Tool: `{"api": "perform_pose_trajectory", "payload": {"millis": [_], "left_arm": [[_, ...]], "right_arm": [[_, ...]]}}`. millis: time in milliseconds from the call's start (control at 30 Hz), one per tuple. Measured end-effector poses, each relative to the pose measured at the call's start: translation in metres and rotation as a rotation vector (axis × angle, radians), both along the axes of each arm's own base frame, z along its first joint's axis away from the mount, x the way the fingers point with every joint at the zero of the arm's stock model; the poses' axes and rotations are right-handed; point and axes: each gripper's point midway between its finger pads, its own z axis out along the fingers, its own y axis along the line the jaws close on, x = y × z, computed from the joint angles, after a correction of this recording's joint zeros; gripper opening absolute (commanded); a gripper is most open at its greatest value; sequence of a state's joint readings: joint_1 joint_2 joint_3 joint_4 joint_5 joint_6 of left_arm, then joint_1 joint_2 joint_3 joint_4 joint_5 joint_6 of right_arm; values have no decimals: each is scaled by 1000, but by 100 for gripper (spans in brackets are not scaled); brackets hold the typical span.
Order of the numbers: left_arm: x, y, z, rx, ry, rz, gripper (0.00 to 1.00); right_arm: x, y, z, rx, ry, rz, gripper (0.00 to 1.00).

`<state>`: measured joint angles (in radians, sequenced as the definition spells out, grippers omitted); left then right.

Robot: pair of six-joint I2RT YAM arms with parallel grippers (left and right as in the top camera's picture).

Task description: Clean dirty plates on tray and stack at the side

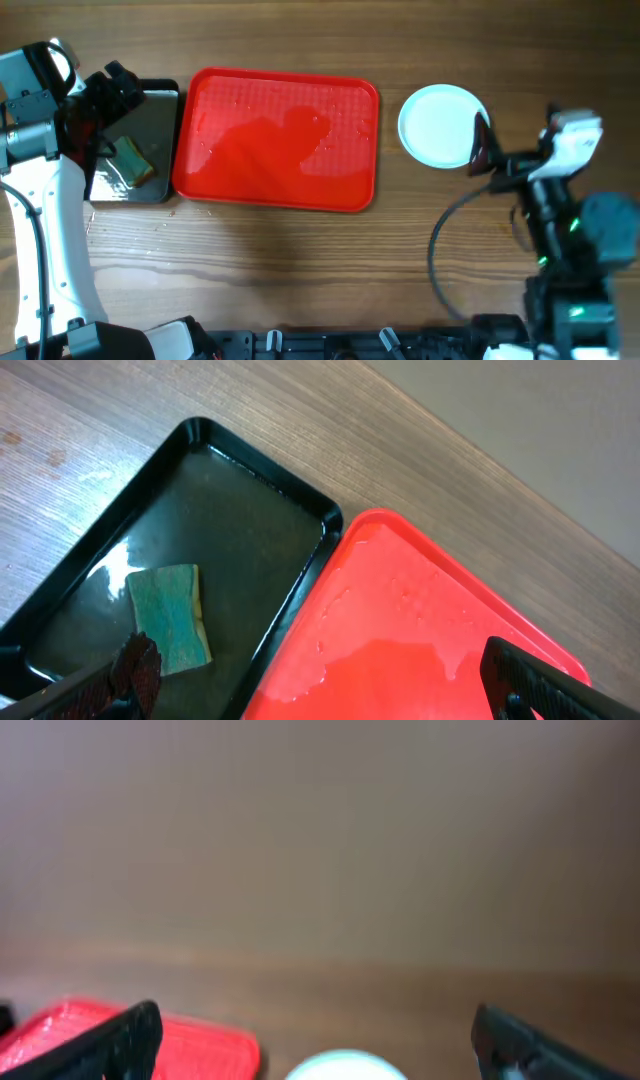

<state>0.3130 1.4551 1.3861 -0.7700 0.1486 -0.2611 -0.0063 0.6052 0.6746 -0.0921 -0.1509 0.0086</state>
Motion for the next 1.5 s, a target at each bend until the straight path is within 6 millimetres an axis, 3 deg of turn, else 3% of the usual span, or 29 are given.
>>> {"api": "perform_pose_trajectory", "payload": {"millis": [67, 167, 400, 933, 1267, 1433, 1500], "left_arm": [[0, 0, 0, 0, 0, 0, 100], [0, 0, 0, 0, 0, 0, 100], [0, 0, 0, 0, 0, 0, 100], [0, 0, 0, 0, 0, 0, 100], [0, 0, 0, 1, -1, 0, 100], [-14, -7, 26, 24, -64, -3, 100], [-30, -27, 53, 67, -175, -35, 100]], "right_arm": [[-17, 1, -45, 0, -6, 6, 99], [-33, 1, -90, 0, -16, 5, 100], [-42, 1, -138, 4, -56, 6, 100], [-38, 1, -176, 10, 52, 6, 100], [-37, 1, -181, 10, 73, 6, 99], [-37, 1, -181, 10, 73, 6, 100], [-37, 1, -181, 10, 73, 6, 100]]}}
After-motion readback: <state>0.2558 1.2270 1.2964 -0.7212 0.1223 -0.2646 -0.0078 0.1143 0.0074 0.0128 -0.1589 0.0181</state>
